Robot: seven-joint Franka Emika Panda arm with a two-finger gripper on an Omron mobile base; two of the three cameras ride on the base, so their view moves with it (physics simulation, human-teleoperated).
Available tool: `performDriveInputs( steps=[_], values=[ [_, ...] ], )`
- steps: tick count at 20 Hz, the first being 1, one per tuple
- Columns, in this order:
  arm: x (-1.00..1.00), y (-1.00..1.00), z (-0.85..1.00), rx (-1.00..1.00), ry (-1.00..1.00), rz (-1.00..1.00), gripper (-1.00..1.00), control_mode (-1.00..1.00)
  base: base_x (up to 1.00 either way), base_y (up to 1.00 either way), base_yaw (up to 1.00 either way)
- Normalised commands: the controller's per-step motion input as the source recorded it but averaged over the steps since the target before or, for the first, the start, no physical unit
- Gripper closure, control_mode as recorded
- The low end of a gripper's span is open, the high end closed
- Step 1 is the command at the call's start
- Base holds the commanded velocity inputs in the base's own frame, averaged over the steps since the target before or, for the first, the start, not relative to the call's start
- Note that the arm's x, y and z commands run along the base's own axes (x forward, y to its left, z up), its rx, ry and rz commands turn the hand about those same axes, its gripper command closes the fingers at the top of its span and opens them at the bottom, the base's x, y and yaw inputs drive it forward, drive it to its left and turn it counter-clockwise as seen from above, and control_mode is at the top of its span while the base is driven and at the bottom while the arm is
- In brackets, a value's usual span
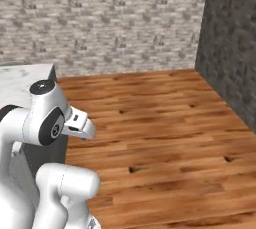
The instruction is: Four empty soda cans are scattered around the kitchen. Gather all the cans and cluster them next to the stove for recycling.
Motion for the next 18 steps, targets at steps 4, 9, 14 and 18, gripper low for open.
performDriveInputs(
  steps=[4, 9, 14, 18],
  values=[
    [0.0, 0.0, 0.0, 0.0, 0.0, 0.0, -1.0, 1.0, 0.94, -0.2, 0.21],
    [0.0, 0.0, 0.0, 0.0, 0.0, 0.0, -1.0, 1.0, 0.92, -0.23, 0.2],
    [0.0, 0.0, 0.0, 0.0, 0.0, 0.0, -1.0, 1.0, 0.82, -0.24, 0.23],
    [0.0, 0.0, 0.0, 0.0, 0.0, 0.0, -1.0, 1.0, 0.67, -0.27, 0.27]
  ],
)
